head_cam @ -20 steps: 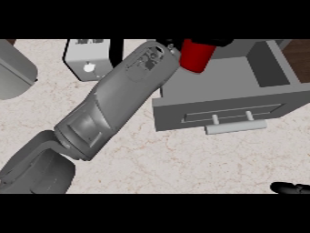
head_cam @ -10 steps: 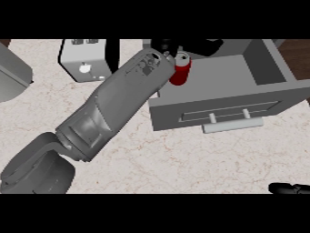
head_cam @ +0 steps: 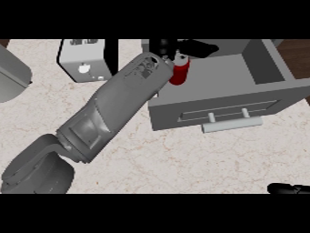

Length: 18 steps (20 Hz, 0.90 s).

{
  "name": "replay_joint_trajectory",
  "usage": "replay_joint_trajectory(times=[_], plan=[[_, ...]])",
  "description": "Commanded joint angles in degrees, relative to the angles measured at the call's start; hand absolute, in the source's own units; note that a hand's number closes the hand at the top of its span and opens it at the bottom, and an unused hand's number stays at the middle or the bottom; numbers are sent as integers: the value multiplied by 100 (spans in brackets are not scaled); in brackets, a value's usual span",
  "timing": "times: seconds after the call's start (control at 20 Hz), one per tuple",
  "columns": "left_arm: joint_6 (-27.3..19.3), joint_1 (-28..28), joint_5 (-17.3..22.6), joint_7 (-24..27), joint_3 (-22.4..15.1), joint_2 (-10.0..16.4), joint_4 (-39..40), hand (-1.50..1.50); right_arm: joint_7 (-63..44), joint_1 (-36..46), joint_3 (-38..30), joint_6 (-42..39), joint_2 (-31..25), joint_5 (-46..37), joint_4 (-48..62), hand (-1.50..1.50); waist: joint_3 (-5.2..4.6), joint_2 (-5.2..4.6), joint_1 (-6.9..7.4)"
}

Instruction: Pick up the can, place it into the drawer and close the drawer

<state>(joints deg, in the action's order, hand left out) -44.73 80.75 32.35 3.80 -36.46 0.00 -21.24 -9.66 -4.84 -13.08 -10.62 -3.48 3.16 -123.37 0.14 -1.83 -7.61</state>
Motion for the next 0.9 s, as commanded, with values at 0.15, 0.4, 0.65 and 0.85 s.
replay_joint_trajectory(times=[0.15,0.4,0.65,0.85], plan=[[-105,122,311,49,89,0,27,-150,623,-155,139,-112,-285,-869,-280,-150,-1,-8,-6],[-177,-25,585,279,130,0,-204,-150,776,27,247,-174,-618,-1420,-355,-150,-4,6,70],[-96,98,823,370,231,0,-283,-150,675,393,435,-52,-854,-2174,-383,-150,-9,36,250],[-385,239,880,338,140,-1,-419,-150,1206,455,768,165,-1004,-3244,163,-150,-4,57,379]])
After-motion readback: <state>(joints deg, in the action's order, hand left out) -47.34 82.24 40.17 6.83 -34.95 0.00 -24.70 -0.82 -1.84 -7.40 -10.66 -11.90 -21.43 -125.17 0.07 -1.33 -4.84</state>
